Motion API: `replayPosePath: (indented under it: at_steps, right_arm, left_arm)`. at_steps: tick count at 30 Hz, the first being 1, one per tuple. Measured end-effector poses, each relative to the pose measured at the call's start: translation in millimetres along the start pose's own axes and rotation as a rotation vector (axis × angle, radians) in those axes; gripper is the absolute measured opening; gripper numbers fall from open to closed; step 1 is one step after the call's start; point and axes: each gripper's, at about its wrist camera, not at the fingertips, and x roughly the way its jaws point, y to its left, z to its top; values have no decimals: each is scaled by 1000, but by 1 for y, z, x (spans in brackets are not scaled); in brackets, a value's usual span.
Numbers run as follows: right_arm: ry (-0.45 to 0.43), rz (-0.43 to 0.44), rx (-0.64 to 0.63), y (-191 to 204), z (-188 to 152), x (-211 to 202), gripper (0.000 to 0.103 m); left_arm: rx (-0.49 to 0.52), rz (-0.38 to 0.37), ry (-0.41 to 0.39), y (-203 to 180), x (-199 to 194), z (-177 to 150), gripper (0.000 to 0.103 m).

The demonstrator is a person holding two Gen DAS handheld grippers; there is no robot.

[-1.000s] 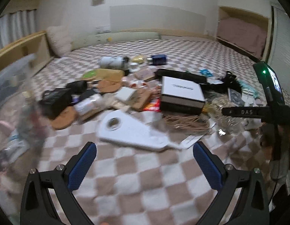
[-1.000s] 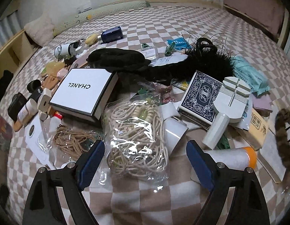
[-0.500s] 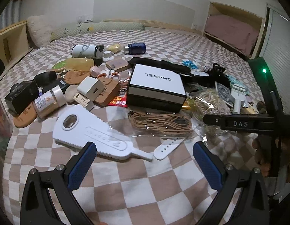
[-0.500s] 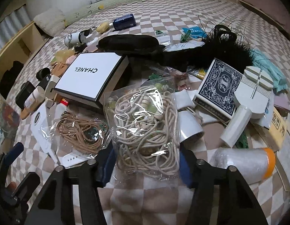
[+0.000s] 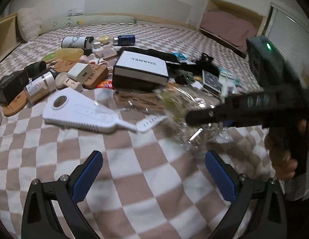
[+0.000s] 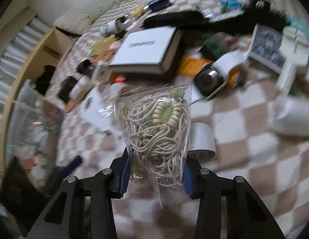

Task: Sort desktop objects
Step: 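Lift the cord bag with the right gripper while the left gripper grasps the white tape roll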

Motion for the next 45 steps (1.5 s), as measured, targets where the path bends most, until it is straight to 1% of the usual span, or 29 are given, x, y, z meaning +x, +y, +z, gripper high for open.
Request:
replayPosePath:
  at_steps: [1,4,7,11,14,16,18,20,22,24,26,27,28,30,35,37,39,45]
  right_arm:
    - [15,39,14,3,-3,0,45]
    - [54,120,40,13,-10,0,45]
    - [87,159,41,25,-17,3,45]
    - [116,194,13,43,-25,7,45]
    - [125,197,11,45,-28,7,45]
    - [123,216,25,44,-28,7,45]
    - [121,235,39,43,-27,6,45]
    - [119,254,53,41,-27,6,45]
    - [117,272,67,40,-26,6,45]
    - [115,291,81,39,-26,6,45]
    - [113,310,94,38,-25,6,45]
    - [112,319,101,37,-25,5,45]
    - [110,328,107,36,-25,5,45]
    - [98,334,102,38,-25,4,45]
    - [73,351,78,46,-23,2,45]
    - [65,353,70,49,-23,3,45]
    - [62,364,75,50,-23,4,45]
    - [29,371,90,50,-23,1,46]
  left_arm:
    - [4,-5,-4,-2,-3,-3,102]
    - [-33,-36,-24,-2,-11,-8,102]
    - [-80,-77,-25,-2,-13,-9,102]
    - [-70,-70,-27,-5,-13,-8,102]
    - [-101,-97,-32,1,-15,-4,89]
    - [-120,-110,-39,4,-18,-2,86]
    - [-128,-130,-48,6,-21,0,79]
    - [-136,-146,-57,5,-25,2,75]
    - [-146,-150,-61,6,-26,3,69]
    - [-180,-163,-56,12,-26,4,58]
    - [-201,-175,-52,16,-26,5,54]
    - [-197,-163,-57,16,-28,6,52]
    - [-192,-149,-62,15,-29,7,50]
    - [-203,-156,-65,18,-29,7,50]
    - [-318,-236,-55,31,-28,5,52]
    - [-335,-247,-54,34,-29,6,52]
    - [-346,-256,-51,35,-31,6,46]
    - [-325,-225,-75,33,-40,9,35]
